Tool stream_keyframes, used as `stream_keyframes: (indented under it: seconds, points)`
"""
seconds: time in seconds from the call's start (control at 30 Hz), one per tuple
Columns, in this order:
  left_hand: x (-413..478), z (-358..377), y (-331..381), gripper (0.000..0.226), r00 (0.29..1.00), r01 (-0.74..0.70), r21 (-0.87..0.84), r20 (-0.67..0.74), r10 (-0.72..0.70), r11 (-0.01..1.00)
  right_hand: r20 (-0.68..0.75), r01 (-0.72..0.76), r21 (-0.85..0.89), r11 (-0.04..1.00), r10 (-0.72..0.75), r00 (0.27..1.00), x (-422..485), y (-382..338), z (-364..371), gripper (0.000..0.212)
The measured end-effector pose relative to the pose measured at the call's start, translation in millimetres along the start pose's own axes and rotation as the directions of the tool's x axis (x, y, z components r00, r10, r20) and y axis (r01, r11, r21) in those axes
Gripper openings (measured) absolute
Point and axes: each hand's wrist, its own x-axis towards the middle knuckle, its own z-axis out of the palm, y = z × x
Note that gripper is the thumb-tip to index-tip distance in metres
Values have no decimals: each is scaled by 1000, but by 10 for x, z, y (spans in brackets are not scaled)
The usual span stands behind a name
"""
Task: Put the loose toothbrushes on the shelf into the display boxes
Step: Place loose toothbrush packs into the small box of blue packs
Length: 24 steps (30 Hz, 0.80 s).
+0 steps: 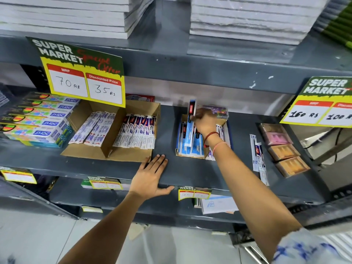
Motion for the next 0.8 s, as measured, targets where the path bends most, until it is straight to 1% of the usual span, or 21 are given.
stream_keyframes:
  seconds: [0.07,0.1,0.33,0.47,0.57,0.63,0.73,0.8]
  points:
    - [-2,-1,3,89,1000,0,0,3,0,1000,108,-111,-21,994,113,988,4,107,115,25]
    - [-1,-1,4,89,1000,-1,-3,2,1,1000,130,-147,-21,989,148,980,2,149,160,27]
    - [5,17,-8,90,1000,0,-2,2,0,1000,198,-161,-158,974,191,961,-51,229,334,25]
    - [3,10,-5,90,1000,2,-9,3,-2,1000,189,-111,-238,965,159,969,-78,230,362,29]
    - [2,12,-6,89,1000,2,-15,8,-2,1000,144,-20,-363,932,77,986,-122,246,371,21]
    - [3,13,-7,89,1000,-1,-17,2,1,1000,126,29,-432,902,29,992,-175,222,365,23]
    - [1,15,-5,88,1000,-8,-12,-13,8,1000,195,95,-514,852,9,981,-290,197,397,29]
    - [0,10,3,88,1000,-9,-11,-23,9,1000,246,125,-530,839,11,969,-357,214,448,32]
